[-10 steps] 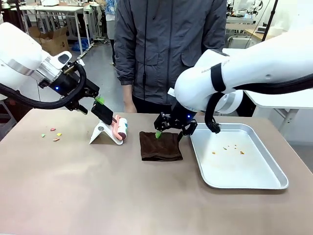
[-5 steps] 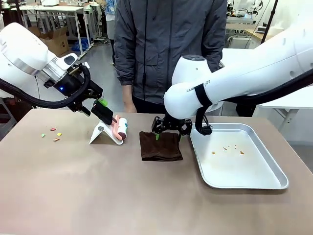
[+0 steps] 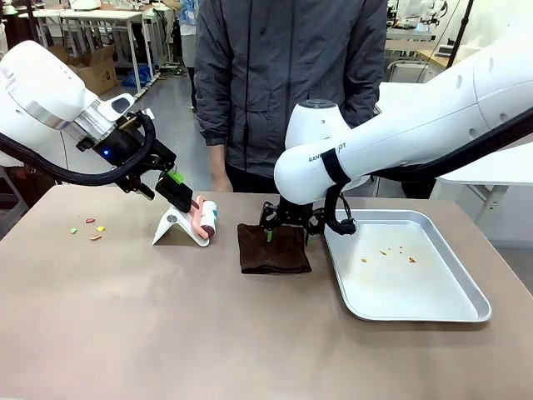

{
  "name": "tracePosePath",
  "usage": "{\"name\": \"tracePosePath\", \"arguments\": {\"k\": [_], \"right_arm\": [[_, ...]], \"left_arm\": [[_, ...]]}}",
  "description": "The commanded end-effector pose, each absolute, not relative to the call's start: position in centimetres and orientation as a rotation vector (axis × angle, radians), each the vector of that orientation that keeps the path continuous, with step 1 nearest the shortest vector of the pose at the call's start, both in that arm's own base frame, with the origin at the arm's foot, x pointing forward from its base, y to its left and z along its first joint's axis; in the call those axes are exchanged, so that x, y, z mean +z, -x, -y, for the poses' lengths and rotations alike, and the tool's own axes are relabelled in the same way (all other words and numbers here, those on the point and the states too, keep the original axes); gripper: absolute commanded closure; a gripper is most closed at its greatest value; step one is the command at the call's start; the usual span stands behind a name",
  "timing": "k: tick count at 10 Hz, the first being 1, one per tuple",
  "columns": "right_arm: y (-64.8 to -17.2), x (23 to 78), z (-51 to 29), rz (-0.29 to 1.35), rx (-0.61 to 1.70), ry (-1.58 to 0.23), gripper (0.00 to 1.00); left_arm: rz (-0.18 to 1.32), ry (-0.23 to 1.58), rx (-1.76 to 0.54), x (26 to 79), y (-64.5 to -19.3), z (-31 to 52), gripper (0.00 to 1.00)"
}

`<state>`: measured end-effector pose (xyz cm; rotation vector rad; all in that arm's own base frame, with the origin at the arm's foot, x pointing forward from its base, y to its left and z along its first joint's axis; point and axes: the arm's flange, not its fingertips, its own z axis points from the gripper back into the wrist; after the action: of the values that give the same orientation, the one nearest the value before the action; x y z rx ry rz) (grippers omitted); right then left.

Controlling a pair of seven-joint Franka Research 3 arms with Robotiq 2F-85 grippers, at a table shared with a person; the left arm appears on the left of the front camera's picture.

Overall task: Clean the surface of the table.
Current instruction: Hold the Lint Roller with your left hand and the towel with your right hand.

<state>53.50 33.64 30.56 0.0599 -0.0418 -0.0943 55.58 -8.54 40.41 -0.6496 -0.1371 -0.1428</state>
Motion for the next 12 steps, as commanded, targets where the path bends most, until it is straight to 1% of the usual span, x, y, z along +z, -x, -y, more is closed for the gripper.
{"name": "tracePosePath", "arguments": {"k": [1, 5, 6, 7, 8, 9, 11, 12], "right_arm": [[-53.91, 30.20, -34.04, 0.053, -0.125, -0.012, 0.00], [-53.86, 29.81, -33.87, 0.034, -0.098, -0.037, 0.00], [-53.86, 29.82, -33.88, 0.021, -0.093, -0.044, 0.00], [-53.74, 29.86, -33.90, 0.009, -0.087, -0.051, 0.53], [-53.72, 29.87, -33.93, -0.002, -0.081, -0.061, 0.60], [-53.73, 29.89, -33.93, -0.005, -0.081, -0.068, 1.00], [-53.59, 29.98, -33.99, -0.014, -0.067, -0.078, 1.00], [-53.55, 30.05, -34.01, -0.018, -0.060, -0.083, 0.86]], "left_arm": [[0.118, 0.632, -0.147, 40.81, -56.03, 8.53, 0.00], [0.115, 0.632, -0.149, 40.67, -56.12, 8.59, 0.00], [0.120, 0.632, -0.143, 40.64, -56.16, 8.61, 0.07], [0.124, 0.631, -0.143, 40.63, -56.14, 8.62, 0.51], [0.124, 0.624, -0.145, 40.64, -56.15, 8.63, 0.67], [0.124, 0.622, -0.148, 40.66, -56.15, 8.63, 1.00], [0.128, 0.628, -0.146, 40.64, -56.20, 8.62, 1.00], [0.128, 0.630, -0.145, 40.64, -56.19, 8.62, 0.86]]}}
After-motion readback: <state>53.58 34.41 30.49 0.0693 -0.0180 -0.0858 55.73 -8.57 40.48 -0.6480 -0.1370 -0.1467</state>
